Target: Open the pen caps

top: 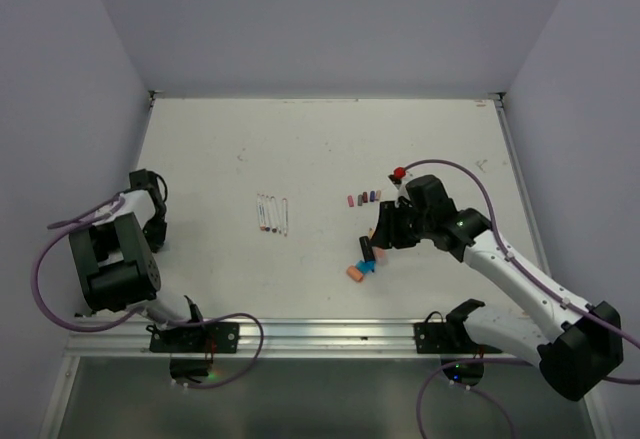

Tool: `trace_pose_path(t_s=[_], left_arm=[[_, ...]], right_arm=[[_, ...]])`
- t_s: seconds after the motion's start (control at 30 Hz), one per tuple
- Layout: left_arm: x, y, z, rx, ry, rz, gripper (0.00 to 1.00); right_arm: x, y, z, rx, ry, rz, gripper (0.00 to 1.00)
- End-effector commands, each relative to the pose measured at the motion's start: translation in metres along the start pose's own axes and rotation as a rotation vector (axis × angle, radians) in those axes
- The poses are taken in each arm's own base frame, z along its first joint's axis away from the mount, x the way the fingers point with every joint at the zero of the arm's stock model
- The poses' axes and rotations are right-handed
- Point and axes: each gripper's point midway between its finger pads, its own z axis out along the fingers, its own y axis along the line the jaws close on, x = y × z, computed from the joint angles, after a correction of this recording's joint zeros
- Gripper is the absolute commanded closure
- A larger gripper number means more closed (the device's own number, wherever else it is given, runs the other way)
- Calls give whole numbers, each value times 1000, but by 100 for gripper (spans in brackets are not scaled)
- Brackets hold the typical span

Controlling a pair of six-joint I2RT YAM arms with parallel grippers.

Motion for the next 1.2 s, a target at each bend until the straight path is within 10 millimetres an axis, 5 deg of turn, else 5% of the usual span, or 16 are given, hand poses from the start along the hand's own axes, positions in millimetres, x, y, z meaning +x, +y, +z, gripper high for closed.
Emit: trace_pose_path(t_s=[0.0, 0.13, 0.23, 0.43, 0.47, 0.5, 0.53, 0.57, 0.6, 0.63, 0.97, 1.17], left_arm=[[17, 17, -15, 2, 91, 53, 100], [5, -21, -76, 237, 68, 89, 100], [20, -39, -131, 432, 80, 158, 100], [83, -56, -228, 929, 235, 347, 100], [105, -51, -249, 1037, 322, 417, 100], [123, -43, -249, 1095, 368, 469, 100], [124, -51, -282, 1288, 376, 473, 100], [144, -36, -306, 1411, 482, 538, 100], [161, -24, -301, 1461, 529, 567, 100], [154, -25, -334, 1640, 529, 521, 100], [262, 59, -376, 1846, 616, 928, 100], [310, 79, -399, 1799, 521, 1062, 100]], right_arm=[[-12, 7, -5, -22, -57, 14, 59], [-10, 7, -8, -34, -78, 28, 59], [-9, 11, -8, -55, -81, 46, 59], [-5, 30, -11, -169, -87, 87, 58], [-6, 43, -13, -243, -84, 92, 58], [-1, 46, -11, -273, -68, 100, 58], [0, 50, -10, -304, -61, 103, 58], [-4, 58, -11, -349, -76, 112, 58], [2, 60, -9, -374, -59, 121, 58], [3, 61, -9, -386, -61, 125, 58], [-7, 68, -10, -443, -134, 175, 58], [-21, 66, -15, -416, -206, 213, 59]])
